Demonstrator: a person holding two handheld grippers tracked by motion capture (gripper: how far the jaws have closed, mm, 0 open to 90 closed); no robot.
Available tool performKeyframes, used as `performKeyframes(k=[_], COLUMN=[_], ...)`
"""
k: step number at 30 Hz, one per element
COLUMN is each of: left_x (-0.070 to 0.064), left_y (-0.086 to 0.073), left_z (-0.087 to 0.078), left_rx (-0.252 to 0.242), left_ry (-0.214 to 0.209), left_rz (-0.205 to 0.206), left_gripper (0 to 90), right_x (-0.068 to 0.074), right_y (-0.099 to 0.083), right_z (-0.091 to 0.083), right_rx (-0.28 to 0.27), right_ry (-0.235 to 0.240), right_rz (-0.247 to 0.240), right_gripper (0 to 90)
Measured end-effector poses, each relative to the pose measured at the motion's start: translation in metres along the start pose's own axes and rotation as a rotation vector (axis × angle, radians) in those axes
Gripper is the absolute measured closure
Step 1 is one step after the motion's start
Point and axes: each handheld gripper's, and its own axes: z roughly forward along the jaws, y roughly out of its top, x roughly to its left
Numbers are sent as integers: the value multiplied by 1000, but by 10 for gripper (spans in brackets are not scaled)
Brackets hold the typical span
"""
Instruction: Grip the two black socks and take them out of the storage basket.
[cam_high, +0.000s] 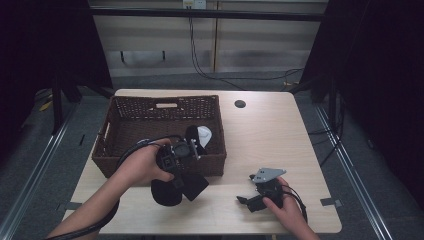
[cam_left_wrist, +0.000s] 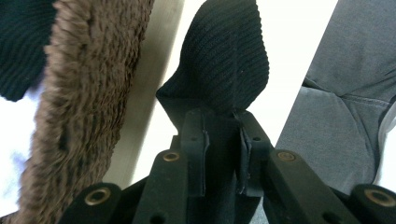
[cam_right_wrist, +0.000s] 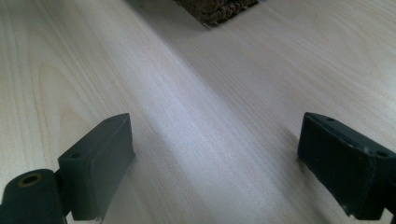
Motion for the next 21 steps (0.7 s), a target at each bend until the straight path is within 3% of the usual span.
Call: performKeyframes(k=[4, 8, 21], left_x=[2, 2, 7], left_y=[0, 0, 7], left_z=[3, -4, -50], left_rx=[-19, -30, -78], left_ry=[4, 11, 54], left_rz=[-5, 2, -13], left_gripper=[641, 582, 542], right_x=[0, 0, 0], right_y=[0, 0, 0], right_z=[0, 0, 0], right_rx=[0, -1, -2], right_ry=[0, -1, -1], right_rz=[0, 0, -3], right_gripper=[98, 99, 98])
